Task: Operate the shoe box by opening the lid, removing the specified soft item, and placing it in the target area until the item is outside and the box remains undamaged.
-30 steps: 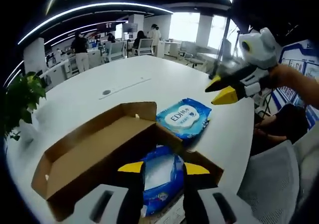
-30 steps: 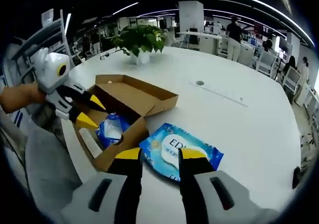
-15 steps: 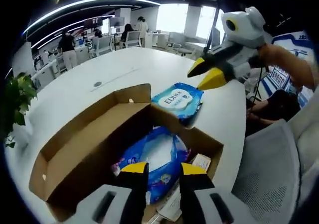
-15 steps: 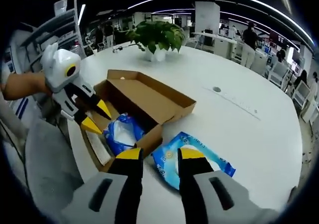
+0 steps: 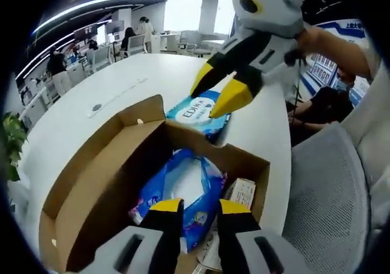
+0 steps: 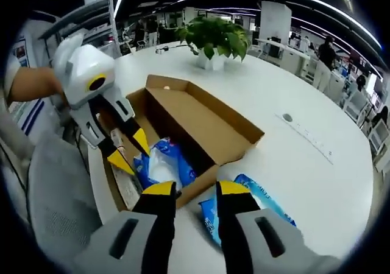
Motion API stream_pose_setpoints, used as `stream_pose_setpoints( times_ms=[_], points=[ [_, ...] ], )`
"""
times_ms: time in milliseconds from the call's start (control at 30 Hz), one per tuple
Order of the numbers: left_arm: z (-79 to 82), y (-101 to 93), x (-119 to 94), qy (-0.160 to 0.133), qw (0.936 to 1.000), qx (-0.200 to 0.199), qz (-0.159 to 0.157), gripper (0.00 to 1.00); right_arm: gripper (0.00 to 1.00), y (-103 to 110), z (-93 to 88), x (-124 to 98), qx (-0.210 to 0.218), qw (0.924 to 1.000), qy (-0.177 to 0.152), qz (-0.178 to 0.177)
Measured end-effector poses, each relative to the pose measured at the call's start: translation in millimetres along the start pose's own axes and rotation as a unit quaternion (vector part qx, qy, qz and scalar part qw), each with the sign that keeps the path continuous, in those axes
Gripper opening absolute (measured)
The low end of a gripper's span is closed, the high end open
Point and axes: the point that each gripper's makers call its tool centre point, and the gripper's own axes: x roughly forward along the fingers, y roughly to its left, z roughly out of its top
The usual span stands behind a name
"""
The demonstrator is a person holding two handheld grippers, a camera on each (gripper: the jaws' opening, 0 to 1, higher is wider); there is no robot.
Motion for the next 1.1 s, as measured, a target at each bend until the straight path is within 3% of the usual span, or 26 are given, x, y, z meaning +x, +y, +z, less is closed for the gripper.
stream_pose_setpoints(
  times_ms=[333, 500, 833, 1100],
  points=[
    [-5.7, -1.0, 13, 0.031, 0.9983, 0.028, -0.040, 0.17, 0.22, 13, 2.8, 24, -0.030, 0.9990, 0.019, 0.026],
    [-12.1, -0.5, 16, 0.051, 0.9966, 0.050, -0.041, 0.12, 0.20, 19, 4.0, 37, -0.040, 0.9982, 0.026, 0.036],
    [-21.8, 6.4, 12, 0.059, 0.9973, 0.028, -0.034, 0.01, 0.17, 30, -2.8, 62, -0.060, 0.9958, 0.049, 0.049],
    [-22.5, 8.9, 8, 0.055, 0.9980, 0.014, -0.028, 0.00, 0.05, 28, -4.3, 74, -0.067, 0.9955, 0.053, 0.041]
  ],
)
